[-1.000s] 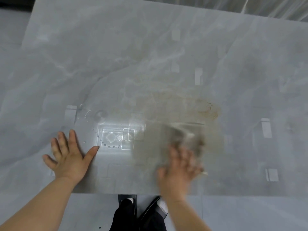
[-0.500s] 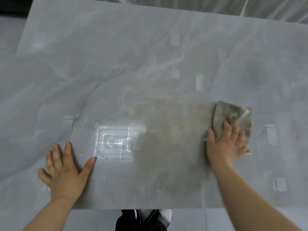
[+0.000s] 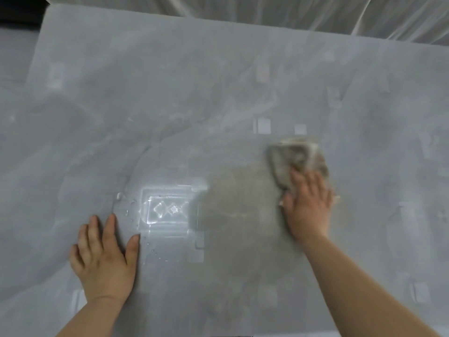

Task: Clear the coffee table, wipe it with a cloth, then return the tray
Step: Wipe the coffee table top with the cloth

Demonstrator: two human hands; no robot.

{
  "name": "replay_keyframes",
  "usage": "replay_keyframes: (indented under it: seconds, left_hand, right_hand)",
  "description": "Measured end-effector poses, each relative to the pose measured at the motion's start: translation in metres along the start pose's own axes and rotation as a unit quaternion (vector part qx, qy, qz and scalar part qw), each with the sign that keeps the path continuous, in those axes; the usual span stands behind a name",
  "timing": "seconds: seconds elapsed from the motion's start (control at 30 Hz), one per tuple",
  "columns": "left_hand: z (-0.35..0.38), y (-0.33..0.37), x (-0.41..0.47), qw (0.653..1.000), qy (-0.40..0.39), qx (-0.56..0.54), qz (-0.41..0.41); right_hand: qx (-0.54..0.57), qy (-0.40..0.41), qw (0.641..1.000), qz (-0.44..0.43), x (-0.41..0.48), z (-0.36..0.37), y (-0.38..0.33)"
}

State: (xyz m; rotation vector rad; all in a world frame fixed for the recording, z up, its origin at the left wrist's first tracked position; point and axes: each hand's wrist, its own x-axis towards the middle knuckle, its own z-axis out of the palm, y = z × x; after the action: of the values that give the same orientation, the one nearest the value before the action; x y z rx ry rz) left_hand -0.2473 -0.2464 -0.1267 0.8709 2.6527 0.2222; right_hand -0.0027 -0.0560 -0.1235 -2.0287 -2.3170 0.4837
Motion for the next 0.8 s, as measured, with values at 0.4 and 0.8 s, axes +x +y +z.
replay_keyframes:
  seconds: [0.4, 0.8]
  left_hand:
    - [0.001, -0.001, 0.002, 1.0, 0.003, 0.008, -0.008]
    - [0.0, -0.001, 0.001, 1.0, 0.009, 0.019, 0.004]
  right_hand:
    - [-0.068, -0.069, 0.959, -0.266, -0.06, 0.032, -0.128]
    - [0.062, -0.019, 0.998, -0.004, -0.068, 0.025, -0.058]
